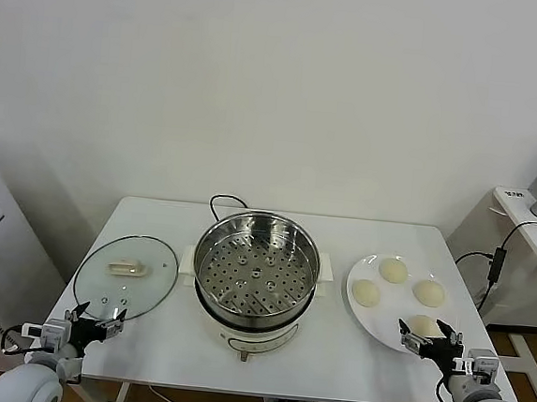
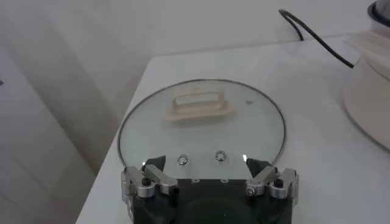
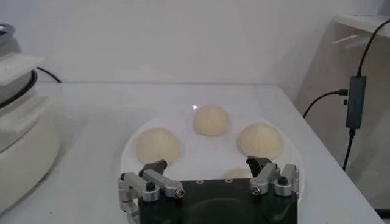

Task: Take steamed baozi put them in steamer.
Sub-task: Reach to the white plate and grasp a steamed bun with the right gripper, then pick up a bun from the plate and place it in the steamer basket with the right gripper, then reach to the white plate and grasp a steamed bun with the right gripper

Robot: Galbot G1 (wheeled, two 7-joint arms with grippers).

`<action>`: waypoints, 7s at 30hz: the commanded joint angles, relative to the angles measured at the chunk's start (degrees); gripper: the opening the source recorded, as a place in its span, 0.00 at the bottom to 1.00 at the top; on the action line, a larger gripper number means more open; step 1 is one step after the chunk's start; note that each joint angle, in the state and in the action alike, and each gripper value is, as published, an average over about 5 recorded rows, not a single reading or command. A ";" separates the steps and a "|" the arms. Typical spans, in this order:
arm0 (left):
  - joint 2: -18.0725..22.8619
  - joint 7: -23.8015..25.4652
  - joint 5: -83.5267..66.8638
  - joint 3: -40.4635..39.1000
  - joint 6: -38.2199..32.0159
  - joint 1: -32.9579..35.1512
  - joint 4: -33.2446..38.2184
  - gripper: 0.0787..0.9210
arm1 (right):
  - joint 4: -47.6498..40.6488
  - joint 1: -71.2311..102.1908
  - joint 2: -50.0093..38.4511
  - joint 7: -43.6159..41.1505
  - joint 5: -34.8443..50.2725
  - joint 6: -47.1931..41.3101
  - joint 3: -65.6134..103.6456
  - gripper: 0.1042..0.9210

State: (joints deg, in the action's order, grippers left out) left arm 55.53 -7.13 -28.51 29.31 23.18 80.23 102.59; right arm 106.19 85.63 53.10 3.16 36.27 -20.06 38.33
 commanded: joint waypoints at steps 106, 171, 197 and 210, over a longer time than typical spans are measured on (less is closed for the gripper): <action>-0.75 -0.06 0.56 -0.83 0.92 0.39 1.70 0.88 | -70.59 -82.87 1.02 -58.12 -58.43 30.40 -61.01 0.45; -1.11 -0.33 1.58 -2.46 1.20 0.22 2.33 0.88 | -51.05 -98.50 23.76 -74.34 -64.77 70.06 -82.21 0.46; -0.72 -0.31 1.59 -1.69 1.00 1.53 3.33 0.88 | -48.15 -112.52 13.46 -74.20 -38.33 62.14 -92.06 0.88; -0.99 -0.28 1.28 -1.85 1.08 1.13 3.23 0.88 | -50.53 -120.30 -0.61 -77.18 -23.43 32.98 -105.67 0.88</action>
State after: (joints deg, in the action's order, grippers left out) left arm 54.56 -7.41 -27.21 27.44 24.23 81.28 105.83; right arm 55.87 -30.00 58.82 -72.74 3.62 39.77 -60.68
